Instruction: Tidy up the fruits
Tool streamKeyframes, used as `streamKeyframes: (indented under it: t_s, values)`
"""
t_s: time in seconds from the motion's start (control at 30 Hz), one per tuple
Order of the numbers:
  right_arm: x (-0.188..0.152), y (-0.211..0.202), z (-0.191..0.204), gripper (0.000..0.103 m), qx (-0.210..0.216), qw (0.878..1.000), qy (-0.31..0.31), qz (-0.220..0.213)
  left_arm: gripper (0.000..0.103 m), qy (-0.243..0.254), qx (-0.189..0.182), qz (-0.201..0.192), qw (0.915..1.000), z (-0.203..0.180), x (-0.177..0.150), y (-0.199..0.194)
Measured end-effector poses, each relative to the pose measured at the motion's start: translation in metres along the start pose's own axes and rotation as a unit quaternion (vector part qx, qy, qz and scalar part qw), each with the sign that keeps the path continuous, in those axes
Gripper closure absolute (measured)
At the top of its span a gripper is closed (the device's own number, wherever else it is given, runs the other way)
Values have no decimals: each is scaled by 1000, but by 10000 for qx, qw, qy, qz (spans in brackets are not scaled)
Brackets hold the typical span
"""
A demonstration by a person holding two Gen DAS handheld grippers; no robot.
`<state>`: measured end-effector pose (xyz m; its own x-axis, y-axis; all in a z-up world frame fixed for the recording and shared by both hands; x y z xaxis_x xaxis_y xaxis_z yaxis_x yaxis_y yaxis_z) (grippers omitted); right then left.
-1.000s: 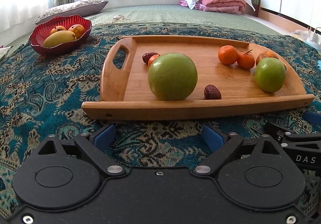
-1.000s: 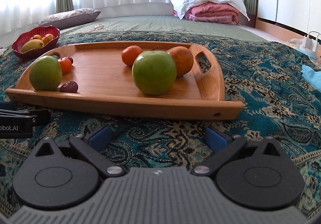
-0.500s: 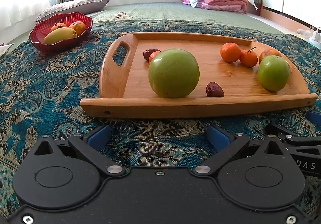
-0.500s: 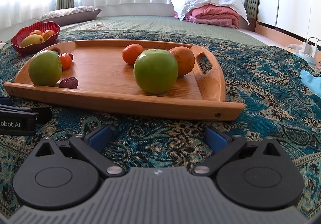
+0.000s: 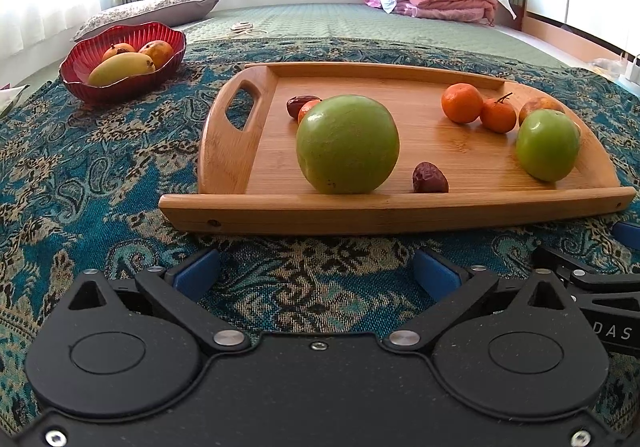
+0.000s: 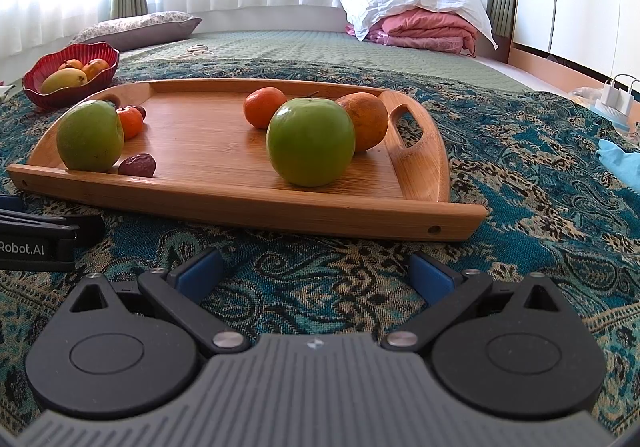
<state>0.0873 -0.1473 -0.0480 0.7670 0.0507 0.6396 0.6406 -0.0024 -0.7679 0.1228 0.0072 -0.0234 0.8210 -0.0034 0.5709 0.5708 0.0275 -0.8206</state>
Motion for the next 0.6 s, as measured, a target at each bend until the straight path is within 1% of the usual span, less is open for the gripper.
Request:
streamKeyframes:
  t_s: [0.6]
  values:
    - [0, 0, 0, 0, -3, 10000, -1, -5, 0, 20, 8, -38, 10000, 0, -2, 1]
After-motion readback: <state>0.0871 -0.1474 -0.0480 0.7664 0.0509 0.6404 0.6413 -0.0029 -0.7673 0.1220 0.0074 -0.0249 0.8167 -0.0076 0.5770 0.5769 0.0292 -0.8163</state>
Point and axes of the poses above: each gripper's, at about its wrist camera, not at the fingertips, and y roughly the way its jaws point, z to its left, x to its top, the point moved 3 cm from there along y, roughly the way its jaws point, and after that the axes turned 15 degrees about z, right-handed, at the moved point
